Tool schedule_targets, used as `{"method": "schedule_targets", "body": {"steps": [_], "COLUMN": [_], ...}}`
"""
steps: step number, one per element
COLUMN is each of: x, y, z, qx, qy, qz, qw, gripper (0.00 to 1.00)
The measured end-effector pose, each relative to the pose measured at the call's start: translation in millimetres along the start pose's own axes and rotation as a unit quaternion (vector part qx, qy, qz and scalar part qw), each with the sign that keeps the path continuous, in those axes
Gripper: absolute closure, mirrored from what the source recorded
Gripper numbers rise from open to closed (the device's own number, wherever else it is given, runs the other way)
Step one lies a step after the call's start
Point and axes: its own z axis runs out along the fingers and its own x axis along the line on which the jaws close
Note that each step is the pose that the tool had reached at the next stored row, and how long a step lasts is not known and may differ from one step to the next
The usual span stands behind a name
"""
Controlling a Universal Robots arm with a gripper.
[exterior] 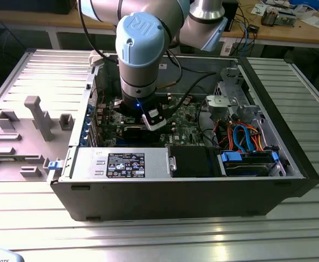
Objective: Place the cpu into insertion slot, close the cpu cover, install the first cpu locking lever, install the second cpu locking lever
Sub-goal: 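Install the second cpu locking lever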
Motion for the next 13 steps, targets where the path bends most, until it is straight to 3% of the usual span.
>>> {"method": "schedule_targets", "body": {"steps": [13], "x": [1.7], "y": [0.8], "z": [3.2], "qx": [-0.0009], "qy": [0.0001], "qz": [0.000], "qw": [1.00000], "gripper": [0.89]}}
